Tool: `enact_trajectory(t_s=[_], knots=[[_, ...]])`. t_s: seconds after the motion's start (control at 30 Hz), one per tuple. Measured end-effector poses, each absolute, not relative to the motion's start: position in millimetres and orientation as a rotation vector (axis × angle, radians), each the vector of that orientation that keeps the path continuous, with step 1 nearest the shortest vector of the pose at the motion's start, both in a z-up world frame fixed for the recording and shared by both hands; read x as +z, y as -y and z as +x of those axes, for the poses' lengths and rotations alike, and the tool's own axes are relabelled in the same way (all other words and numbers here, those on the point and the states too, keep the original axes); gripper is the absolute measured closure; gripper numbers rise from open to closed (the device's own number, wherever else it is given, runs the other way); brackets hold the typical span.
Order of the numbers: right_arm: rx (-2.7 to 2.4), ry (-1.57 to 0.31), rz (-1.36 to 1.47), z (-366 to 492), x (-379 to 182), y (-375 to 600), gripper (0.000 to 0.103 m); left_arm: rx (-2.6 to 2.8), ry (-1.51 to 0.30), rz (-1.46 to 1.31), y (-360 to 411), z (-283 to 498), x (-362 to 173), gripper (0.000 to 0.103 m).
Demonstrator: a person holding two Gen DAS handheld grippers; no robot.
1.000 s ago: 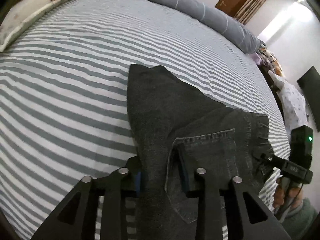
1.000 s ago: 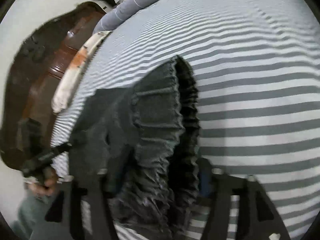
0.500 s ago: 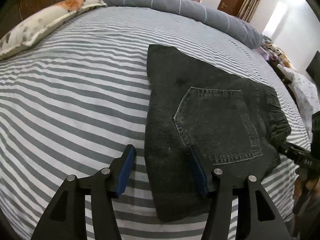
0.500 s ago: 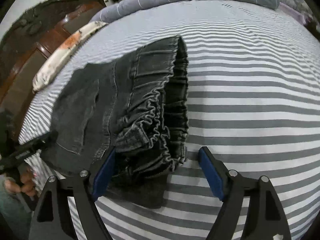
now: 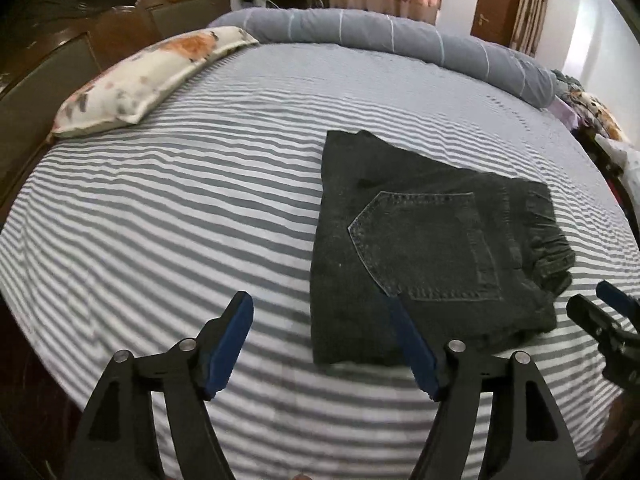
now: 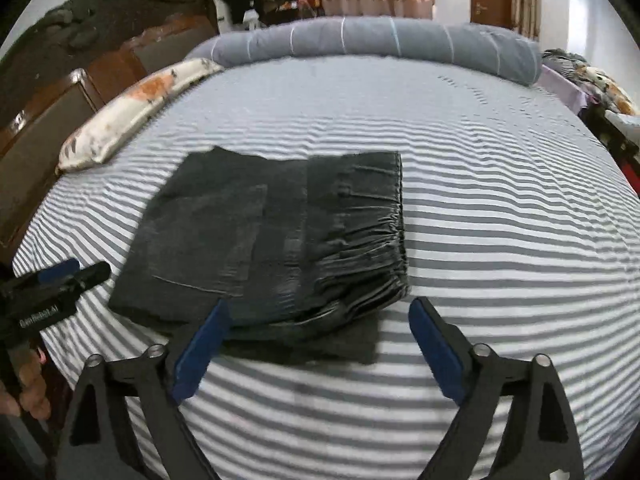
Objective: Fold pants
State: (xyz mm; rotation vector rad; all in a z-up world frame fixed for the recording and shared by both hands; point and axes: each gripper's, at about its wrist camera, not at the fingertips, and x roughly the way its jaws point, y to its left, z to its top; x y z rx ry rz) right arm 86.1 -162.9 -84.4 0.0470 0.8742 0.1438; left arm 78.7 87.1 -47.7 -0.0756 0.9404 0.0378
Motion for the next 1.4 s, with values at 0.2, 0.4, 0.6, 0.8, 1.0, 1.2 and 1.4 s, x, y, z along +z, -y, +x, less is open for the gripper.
enact_trajectory(t_s=[0.2, 0.4, 0.6, 0.8, 1.0, 1.2, 1.4], knots=[[0.108, -0.846, 0.038, 55, -72, 146, 0.005, 0.067, -0.907, -0.038, -76, 44, -28, 0.028], [0.108, -0.821, -0.016, 27, -64, 131, 0.004, 0.090, -0.873, 0.014, -62, 14, -20, 0.028], [0.098, -0.793, -0.061, 6, -59, 124, 0.003, 0.086, -0.861, 0.011, -57, -5, -17, 0.028], [0.099, -0.801, -0.035, -6, -60, 127, 0.003, 0.099, -0.853, 0.003, -58, -18, -14, 0.028], [0.112, -0.801, -0.027, -16, -61, 127, 0.003, 0.106, -0.850, 0.019, -52, -26, -12, 0.028], [0.118, -0.794, -0.021, -22, -59, 127, 0.003, 0.096, -0.840, 0.028, -48, -31, -10, 0.028], [0.122, -0.803, -0.014, -27, -59, 128, 0.003, 0.085, -0.832, 0.025, -47, -35, -9, 0.028]])
